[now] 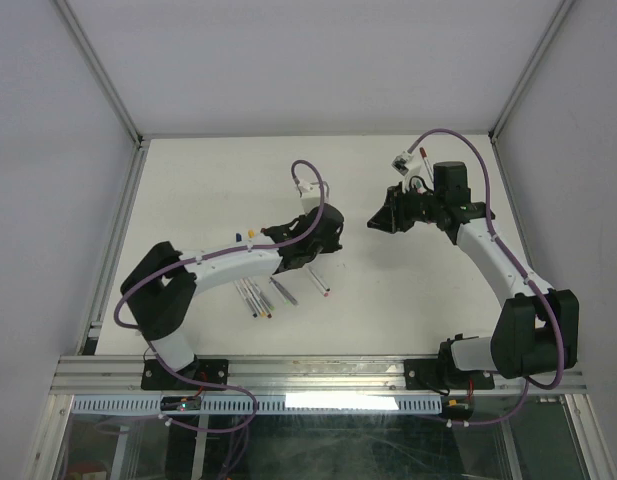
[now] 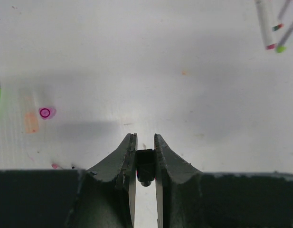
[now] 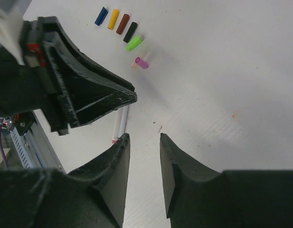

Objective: Open the pen caps
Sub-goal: Place the pen cap at the center of the board.

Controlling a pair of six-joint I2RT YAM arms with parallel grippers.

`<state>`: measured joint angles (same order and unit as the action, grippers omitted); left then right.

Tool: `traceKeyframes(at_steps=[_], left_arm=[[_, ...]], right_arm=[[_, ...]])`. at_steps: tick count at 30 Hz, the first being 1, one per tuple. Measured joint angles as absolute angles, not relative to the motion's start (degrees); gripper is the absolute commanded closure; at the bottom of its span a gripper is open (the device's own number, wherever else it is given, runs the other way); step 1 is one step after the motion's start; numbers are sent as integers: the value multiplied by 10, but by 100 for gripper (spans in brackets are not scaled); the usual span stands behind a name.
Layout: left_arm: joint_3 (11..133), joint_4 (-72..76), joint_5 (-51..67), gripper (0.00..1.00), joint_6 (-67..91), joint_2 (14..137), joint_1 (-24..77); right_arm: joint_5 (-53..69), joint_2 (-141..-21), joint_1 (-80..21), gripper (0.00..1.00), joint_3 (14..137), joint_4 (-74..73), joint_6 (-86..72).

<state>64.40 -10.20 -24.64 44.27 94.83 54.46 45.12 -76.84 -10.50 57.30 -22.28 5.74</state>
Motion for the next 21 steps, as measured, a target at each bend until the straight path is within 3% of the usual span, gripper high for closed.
traceKeyframes(at_steps=[11, 21], left_arm=[[762, -249, -300, 98, 382, 1100, 539], [785, -267, -299, 83, 361, 1135, 512]], right_arm=[[468, -768, -61, 66, 568, -224, 57], [478, -768, -50, 66, 565, -225, 57]])
